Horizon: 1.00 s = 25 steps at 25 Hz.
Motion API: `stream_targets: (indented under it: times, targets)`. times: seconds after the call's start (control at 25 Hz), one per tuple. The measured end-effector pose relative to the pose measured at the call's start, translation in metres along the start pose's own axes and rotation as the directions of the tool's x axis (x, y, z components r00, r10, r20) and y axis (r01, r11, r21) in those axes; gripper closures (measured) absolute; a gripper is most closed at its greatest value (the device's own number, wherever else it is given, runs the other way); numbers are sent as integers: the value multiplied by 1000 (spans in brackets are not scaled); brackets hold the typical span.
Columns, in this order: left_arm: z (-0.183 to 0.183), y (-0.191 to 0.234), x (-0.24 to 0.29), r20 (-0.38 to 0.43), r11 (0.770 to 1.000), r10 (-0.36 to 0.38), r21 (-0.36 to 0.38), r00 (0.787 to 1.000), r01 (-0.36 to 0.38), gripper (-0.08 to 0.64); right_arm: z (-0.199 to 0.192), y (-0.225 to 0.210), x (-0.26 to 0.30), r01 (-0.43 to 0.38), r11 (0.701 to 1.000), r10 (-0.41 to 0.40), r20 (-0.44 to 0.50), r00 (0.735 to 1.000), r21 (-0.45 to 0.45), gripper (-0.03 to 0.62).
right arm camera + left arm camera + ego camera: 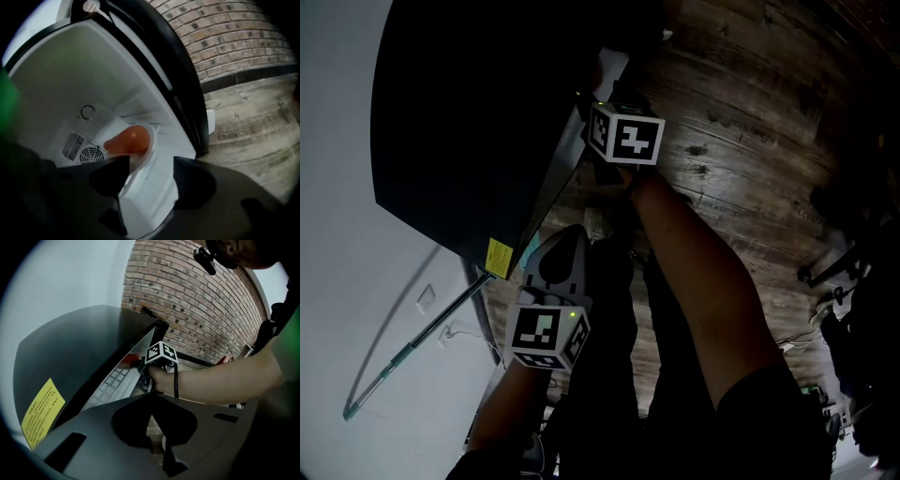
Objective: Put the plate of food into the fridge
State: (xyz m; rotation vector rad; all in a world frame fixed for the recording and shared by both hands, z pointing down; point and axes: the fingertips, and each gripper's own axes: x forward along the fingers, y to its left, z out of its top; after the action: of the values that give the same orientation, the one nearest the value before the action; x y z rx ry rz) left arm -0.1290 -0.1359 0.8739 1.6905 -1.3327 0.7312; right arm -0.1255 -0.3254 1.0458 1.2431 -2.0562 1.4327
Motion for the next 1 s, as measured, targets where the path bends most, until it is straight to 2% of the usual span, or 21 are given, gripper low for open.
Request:
stream_targets:
  times: [0.08, 0.12, 0.16, 0.2, 0.32, 0.6, 0.88, 1.0]
  targets:
    - [2, 0, 0, 1, 1000, 1, 2, 1000, -1, 565, 1, 2, -14, -26, 1000, 26, 14, 1000, 2, 308]
    - [3, 0, 0, 2, 1000, 1, 9, 1000, -1, 565, 2, 4, -24, -42, 999, 43, 21, 999, -8, 374]
    - [4, -1, 0, 2, 1000, 3, 17, 1000, -3, 565, 2, 8, -37, -54, 998, 55, 23, 998, -40, 565]
    - [6, -1, 1, 4, 1000, 7, 27, 1000, -7, 565, 0, 12, -51, -63, 994, 65, 20, 998, -88, 580]
    - [12, -4, 2, 6, 999, 23, 40, 1000, -24, 565, -5, 19, -100, -63, 981, 68, 22, 997, -182, 580]
    - [37, -34, -15, 35, 999, -16, 42, 999, 14, 565, 3, 34, -240, 27, 977, 6, 152, 988, -212, 580]
    - [103, -103, -94, 104, 994, -87, 78, 991, 79, 565, 61, 90, -377, 117, 981, -68, 282, 957, -158, 580]
    - [146, -135, -142, 157, 989, -113, 117, 981, 96, 565, 104, 119, -436, 160, 979, -106, 360, 927, -126, 580]
